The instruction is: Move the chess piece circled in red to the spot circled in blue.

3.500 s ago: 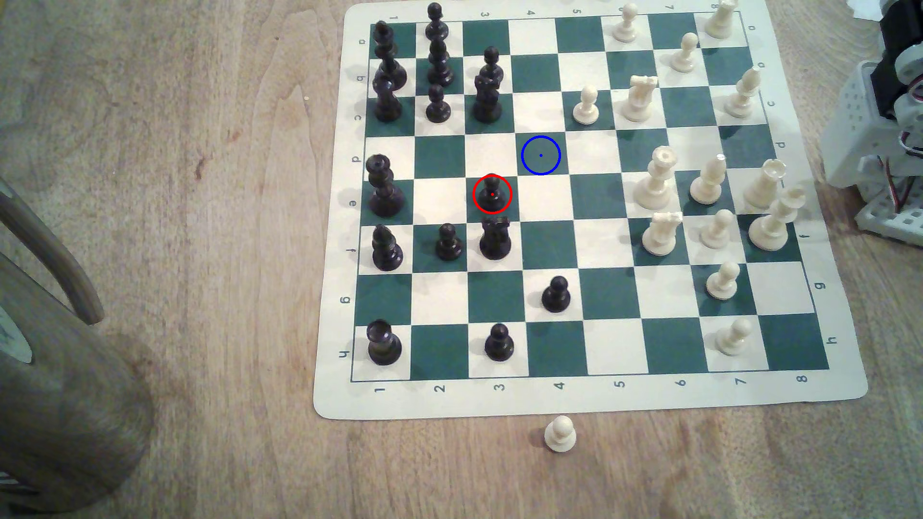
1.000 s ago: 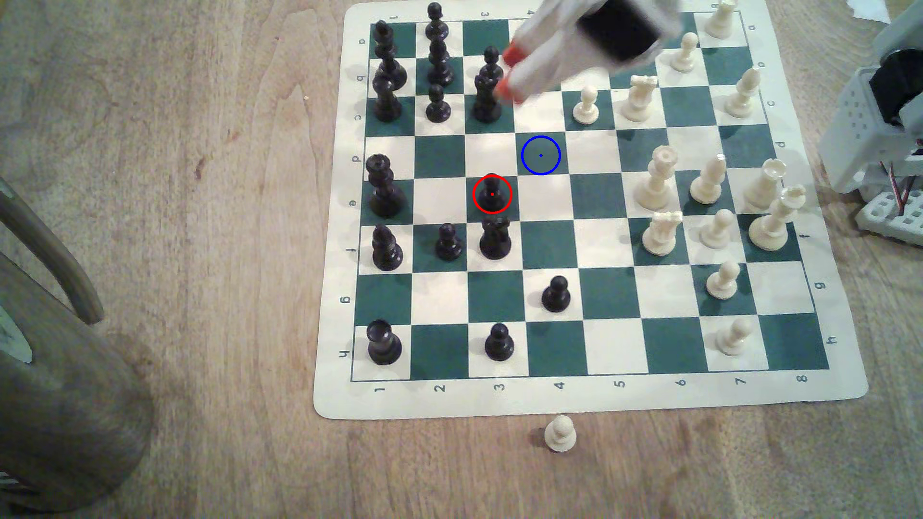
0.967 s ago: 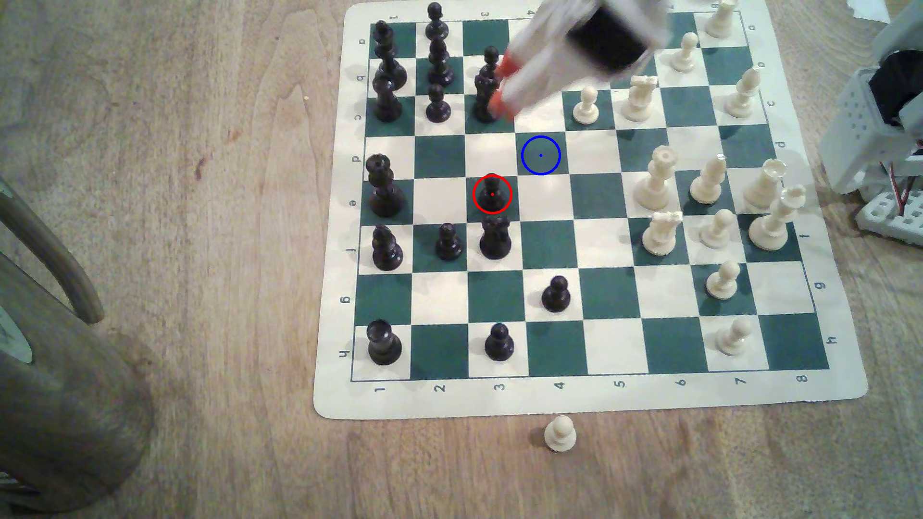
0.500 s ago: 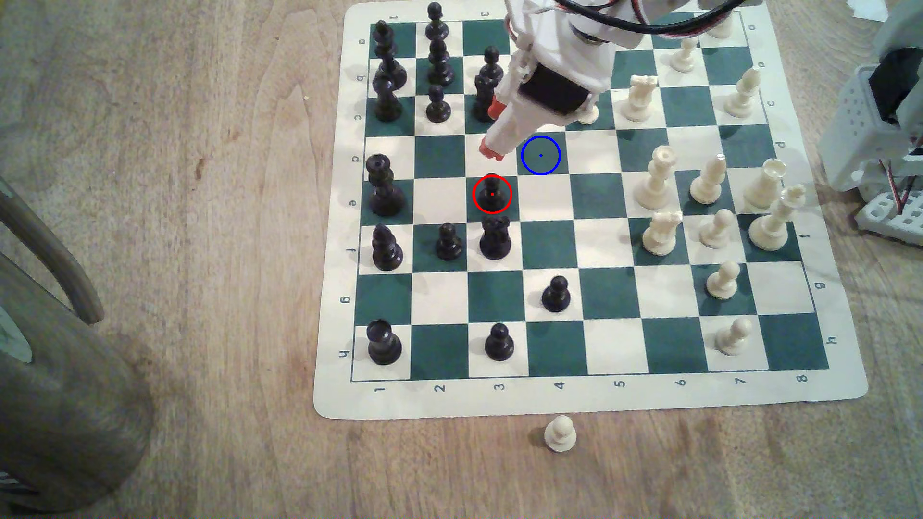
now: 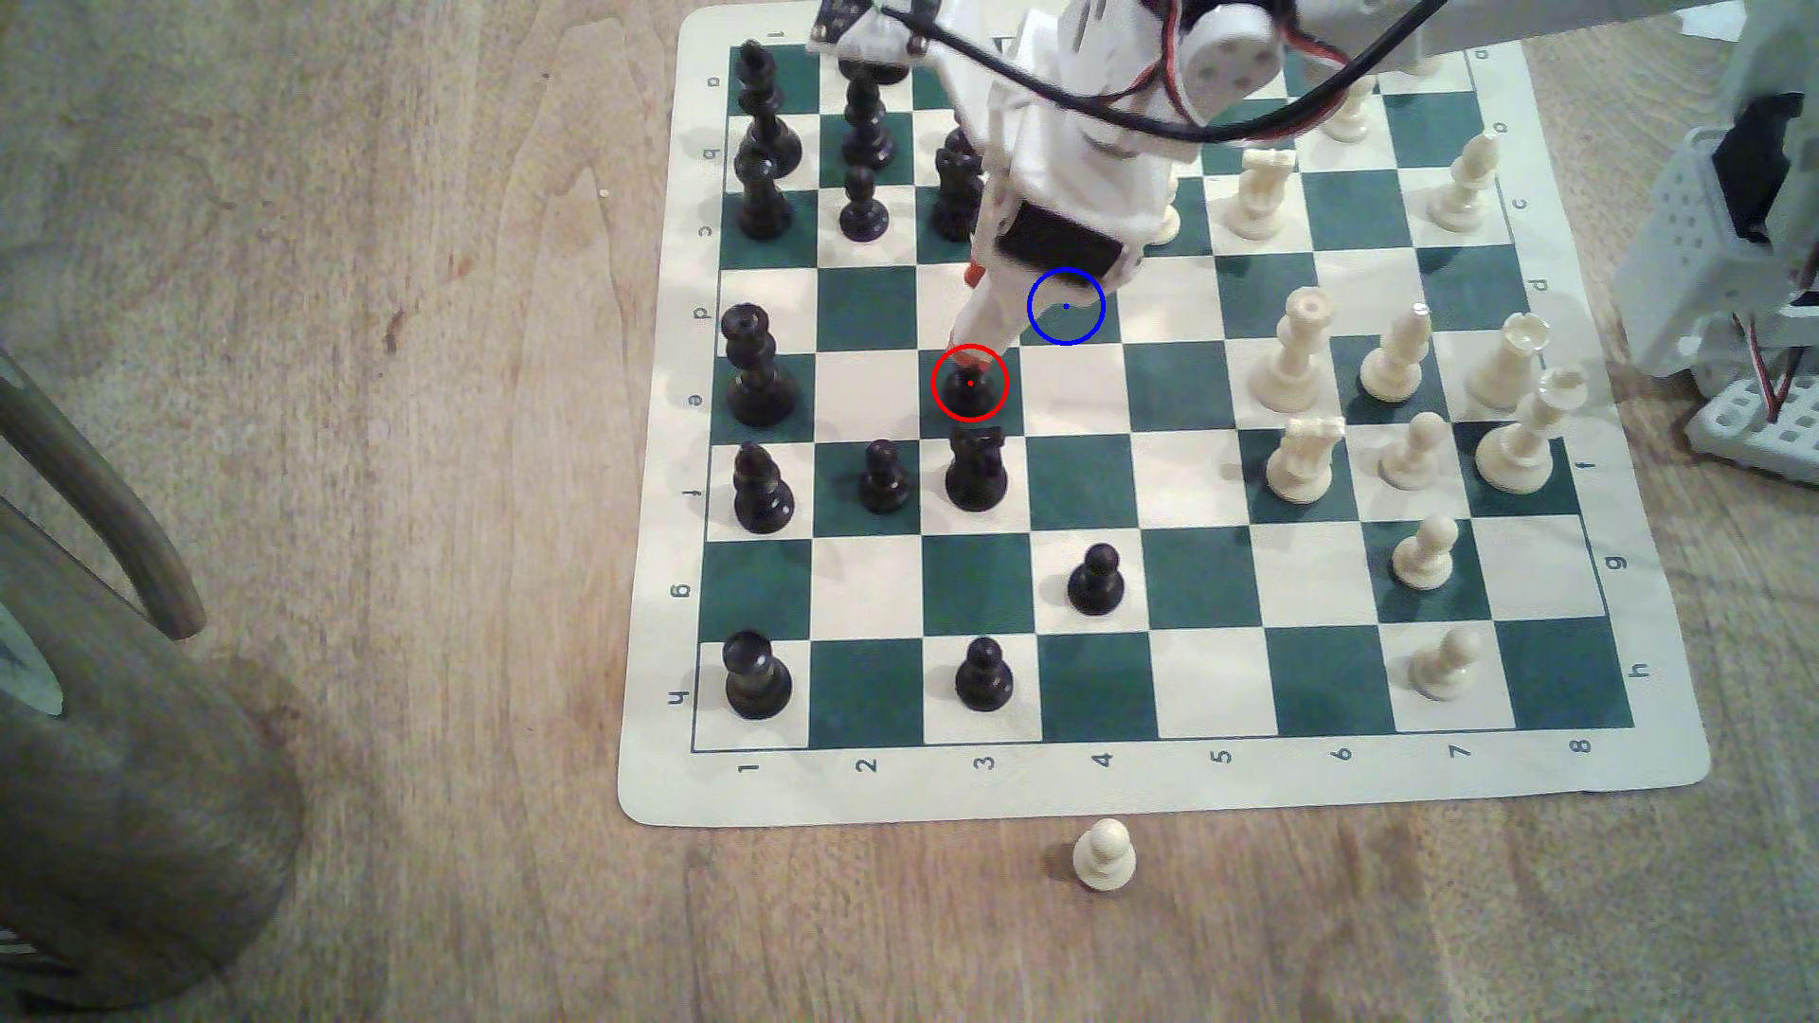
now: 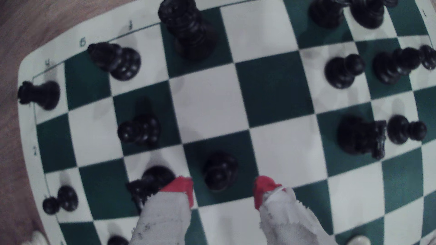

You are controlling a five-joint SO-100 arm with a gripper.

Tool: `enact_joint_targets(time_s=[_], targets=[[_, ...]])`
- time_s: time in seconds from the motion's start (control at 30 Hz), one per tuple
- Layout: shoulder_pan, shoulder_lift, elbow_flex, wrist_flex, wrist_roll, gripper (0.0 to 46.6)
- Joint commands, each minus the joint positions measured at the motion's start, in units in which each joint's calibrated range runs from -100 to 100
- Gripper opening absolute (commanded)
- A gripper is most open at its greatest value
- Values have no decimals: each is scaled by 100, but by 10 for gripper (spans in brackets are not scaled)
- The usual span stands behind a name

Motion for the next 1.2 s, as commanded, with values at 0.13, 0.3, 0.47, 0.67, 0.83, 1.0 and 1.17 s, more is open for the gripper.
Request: enact_joint_targets(time_s=[0.13, 0.3, 0.47, 0.67, 0.83, 1.0, 1.17], targets=[[-22, -64, -128, -119, 10, 150], [-100, 21, -119, -78, -10, 150], [-170, 165, -110, -4, 0, 149], [-178, 301, -110, -12, 15, 147], [-139, 344, -110, -94, -10, 141], [-194, 318, -110, -242, -54, 146], [-186, 293, -110, -381, -83, 149]])
